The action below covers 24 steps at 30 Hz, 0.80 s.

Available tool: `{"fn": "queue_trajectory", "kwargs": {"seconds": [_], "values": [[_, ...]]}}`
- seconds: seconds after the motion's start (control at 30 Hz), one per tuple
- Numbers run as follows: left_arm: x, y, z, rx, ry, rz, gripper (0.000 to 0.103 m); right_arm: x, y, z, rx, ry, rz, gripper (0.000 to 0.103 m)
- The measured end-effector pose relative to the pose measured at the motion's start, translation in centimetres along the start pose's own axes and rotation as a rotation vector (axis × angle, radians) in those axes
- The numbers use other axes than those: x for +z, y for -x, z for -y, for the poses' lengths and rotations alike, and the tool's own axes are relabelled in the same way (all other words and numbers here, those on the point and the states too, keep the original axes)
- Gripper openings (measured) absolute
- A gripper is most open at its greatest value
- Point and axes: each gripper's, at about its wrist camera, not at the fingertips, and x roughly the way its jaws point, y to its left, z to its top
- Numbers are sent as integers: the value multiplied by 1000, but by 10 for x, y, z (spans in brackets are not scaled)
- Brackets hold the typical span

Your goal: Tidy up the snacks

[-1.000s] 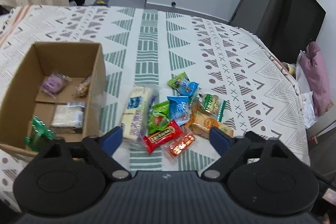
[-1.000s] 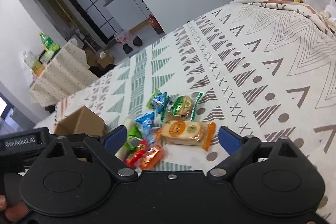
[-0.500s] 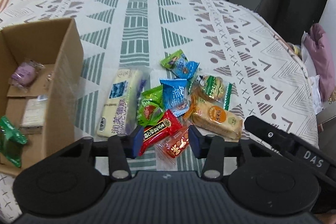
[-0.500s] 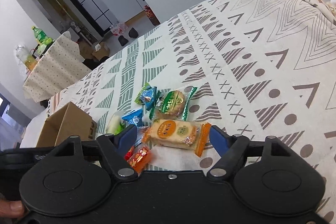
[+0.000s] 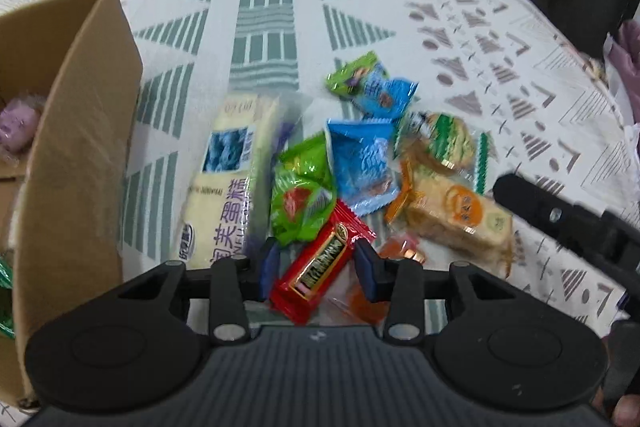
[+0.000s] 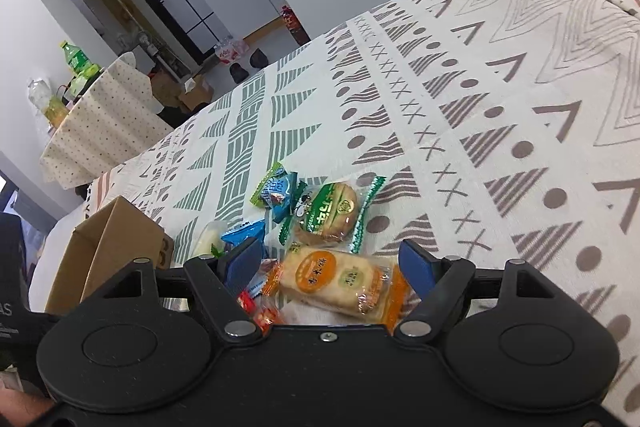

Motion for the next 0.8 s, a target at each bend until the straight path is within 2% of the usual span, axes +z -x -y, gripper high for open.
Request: {"fn": "queue_trajectory", "kwargs": {"seconds": [0.4,0.5,0.6,0.7,0.8], "values": [[-12,1,8,34,-40,-7,41,1,-13,-10,32,64,5,76],[-12,2,6,42,-19,-4,29,1,-19,-13,35,86,-8,76],[-11,6,2,38,3,-11,25,-3,-24,-13,19,97,-56,76],[-12,13,-2,27,33,-7,17,-10,-26,-14,-5,108,-110,76],[-15,21,-3,19,41,6,16,-19,-26,-19,-43,156,-142,74]]}}
